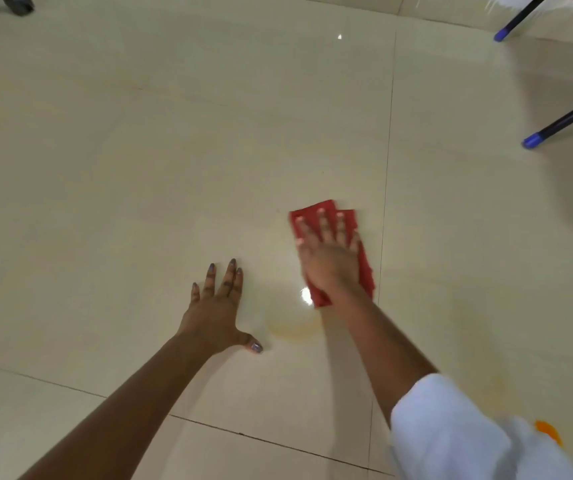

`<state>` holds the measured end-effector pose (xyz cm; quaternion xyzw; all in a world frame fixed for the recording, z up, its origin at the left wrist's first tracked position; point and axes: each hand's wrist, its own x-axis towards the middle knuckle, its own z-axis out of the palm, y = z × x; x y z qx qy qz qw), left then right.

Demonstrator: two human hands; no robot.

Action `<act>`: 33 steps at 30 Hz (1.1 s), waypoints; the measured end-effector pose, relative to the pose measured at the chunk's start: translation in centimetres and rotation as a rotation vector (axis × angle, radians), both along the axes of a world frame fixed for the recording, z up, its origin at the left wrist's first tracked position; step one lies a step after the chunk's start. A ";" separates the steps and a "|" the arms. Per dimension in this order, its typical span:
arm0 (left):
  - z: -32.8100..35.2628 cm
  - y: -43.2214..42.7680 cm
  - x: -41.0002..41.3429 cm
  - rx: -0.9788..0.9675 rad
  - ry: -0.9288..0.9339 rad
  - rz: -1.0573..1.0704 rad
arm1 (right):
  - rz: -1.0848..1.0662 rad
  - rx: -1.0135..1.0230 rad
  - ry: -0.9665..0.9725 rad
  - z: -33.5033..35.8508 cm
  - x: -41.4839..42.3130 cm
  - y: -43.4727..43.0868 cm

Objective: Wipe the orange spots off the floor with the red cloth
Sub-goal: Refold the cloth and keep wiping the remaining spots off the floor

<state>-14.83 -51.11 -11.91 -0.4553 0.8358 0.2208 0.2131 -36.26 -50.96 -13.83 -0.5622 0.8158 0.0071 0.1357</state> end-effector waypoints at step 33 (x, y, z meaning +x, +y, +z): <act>0.3 -3.9 3.2 -0.017 0.021 0.051 | 0.151 -0.039 -0.046 0.0 5.2 -2.9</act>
